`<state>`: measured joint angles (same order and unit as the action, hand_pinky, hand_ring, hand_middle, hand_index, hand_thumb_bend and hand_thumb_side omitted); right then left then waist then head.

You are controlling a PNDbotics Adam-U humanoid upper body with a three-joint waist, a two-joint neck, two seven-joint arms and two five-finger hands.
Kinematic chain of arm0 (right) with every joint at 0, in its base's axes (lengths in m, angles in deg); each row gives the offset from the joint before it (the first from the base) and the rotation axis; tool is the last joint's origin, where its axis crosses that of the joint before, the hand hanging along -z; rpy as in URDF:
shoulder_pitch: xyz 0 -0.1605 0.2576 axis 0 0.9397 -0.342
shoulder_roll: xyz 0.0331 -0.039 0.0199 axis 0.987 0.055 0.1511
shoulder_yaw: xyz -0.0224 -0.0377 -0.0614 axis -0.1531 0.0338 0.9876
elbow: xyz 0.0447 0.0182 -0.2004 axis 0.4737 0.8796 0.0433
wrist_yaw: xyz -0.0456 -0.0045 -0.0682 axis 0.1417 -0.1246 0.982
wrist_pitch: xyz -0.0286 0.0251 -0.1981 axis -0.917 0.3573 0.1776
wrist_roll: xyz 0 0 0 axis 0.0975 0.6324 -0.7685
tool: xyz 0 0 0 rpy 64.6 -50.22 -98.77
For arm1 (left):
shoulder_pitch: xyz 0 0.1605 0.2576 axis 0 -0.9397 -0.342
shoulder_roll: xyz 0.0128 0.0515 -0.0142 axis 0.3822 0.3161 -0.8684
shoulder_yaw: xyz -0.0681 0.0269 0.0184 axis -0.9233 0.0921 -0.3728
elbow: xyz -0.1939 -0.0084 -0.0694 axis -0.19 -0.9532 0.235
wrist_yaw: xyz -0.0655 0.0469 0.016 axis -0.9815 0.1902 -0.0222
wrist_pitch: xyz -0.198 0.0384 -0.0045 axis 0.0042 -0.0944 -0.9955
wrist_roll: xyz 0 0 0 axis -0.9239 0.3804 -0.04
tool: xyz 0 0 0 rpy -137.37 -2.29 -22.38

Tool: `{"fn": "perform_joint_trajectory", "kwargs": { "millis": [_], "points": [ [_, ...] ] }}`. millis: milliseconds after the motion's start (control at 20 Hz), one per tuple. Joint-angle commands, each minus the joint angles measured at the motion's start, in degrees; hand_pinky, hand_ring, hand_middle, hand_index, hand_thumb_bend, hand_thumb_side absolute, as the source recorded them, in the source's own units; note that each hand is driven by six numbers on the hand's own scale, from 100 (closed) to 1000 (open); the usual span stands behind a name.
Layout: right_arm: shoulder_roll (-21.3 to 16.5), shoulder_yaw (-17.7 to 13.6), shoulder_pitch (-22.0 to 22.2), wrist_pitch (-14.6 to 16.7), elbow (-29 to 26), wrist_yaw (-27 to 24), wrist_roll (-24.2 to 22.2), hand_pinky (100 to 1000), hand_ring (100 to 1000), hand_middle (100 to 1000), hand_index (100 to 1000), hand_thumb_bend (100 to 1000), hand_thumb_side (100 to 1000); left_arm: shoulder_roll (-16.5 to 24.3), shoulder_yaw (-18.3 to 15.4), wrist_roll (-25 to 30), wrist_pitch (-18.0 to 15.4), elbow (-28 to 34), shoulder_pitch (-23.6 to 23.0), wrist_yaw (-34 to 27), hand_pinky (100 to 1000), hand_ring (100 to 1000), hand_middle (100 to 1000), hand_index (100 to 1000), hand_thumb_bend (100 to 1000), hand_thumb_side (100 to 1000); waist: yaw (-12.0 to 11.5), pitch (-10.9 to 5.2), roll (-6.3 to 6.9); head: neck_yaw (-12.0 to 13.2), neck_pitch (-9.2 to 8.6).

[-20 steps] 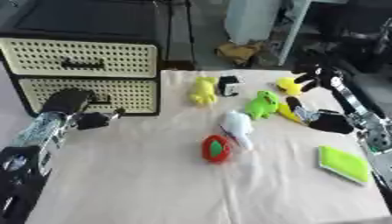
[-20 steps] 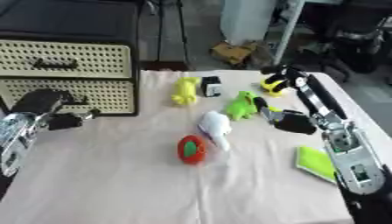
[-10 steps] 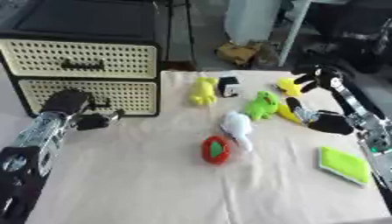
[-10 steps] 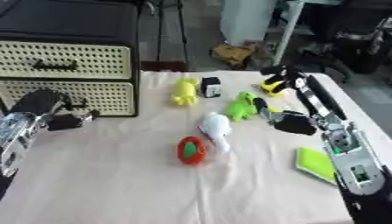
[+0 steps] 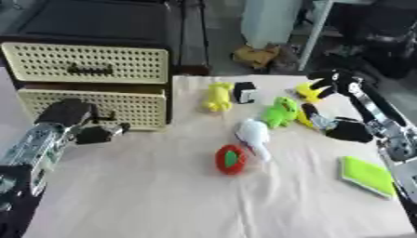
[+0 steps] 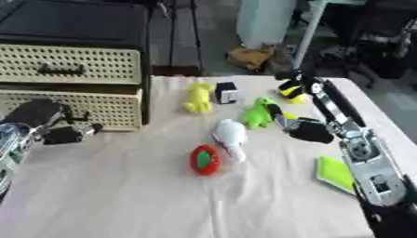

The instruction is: Pick up objects from table and place into drawer.

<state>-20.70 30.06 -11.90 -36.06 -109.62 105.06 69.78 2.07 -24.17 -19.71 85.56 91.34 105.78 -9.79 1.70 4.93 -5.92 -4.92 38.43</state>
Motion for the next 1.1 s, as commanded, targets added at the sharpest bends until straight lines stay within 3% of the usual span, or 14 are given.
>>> {"fn": "perform_joint_trajectory", "kwargs": {
  "millis": [50, 400, 950, 1050, 1100],
  "points": [
    [-1.59, -0.70, -0.49, -0.05, -0.85, -0.31, 0.22, 642, 742, 786, 860, 260, 271, 0.89, 0.34, 1.37, -0.11, 5.65, -0.79, -1.95, 100, 100, 100, 362, 558, 1000, -0.12, -1.02, 0.46, -0.51, 0.00],
    [-1.87, -0.74, -0.14, -0.07, -0.71, -0.23, 0.22, 642, 743, 786, 860, 257, 270, 2.28, 2.93, 4.63, -1.52, 14.57, -6.48, -5.04, 100, 100, 100, 371, 556, 1000, -0.55, -1.58, 1.05, -1.10, 0.13],
    [-2.34, -0.98, 0.16, -0.17, -0.65, -0.11, 0.44, 642, 742, 786, 860, 254, 270, 4.73, 3.33, 7.92, -1.05, 24.77, -15.46, -9.14, 100, 100, 100, 382, 560, 1000, -1.12, -2.19, 1.70, -1.93, 0.23],
    [-2.45, -1.03, 0.27, -0.20, -0.61, -0.09, 0.47, 642, 742, 786, 860, 257, 271, 4.94, 3.32, 7.94, -0.90, 26.02, -16.67, -9.79, 100, 100, 100, 435, 554, 1000, -1.24, -2.28, 1.76, -2.07, 0.29],
    [-2.46, -1.04, 0.28, -0.21, -0.58, -0.07, 0.45, 642, 743, 786, 860, 259, 274, 4.98, 3.32, 7.78, -0.86, 26.55, -17.11, -10.23, 100, 100, 100, 509, 548, 1000, -1.28, -2.30, 1.78, -2.09, 0.31]
  ]
}}
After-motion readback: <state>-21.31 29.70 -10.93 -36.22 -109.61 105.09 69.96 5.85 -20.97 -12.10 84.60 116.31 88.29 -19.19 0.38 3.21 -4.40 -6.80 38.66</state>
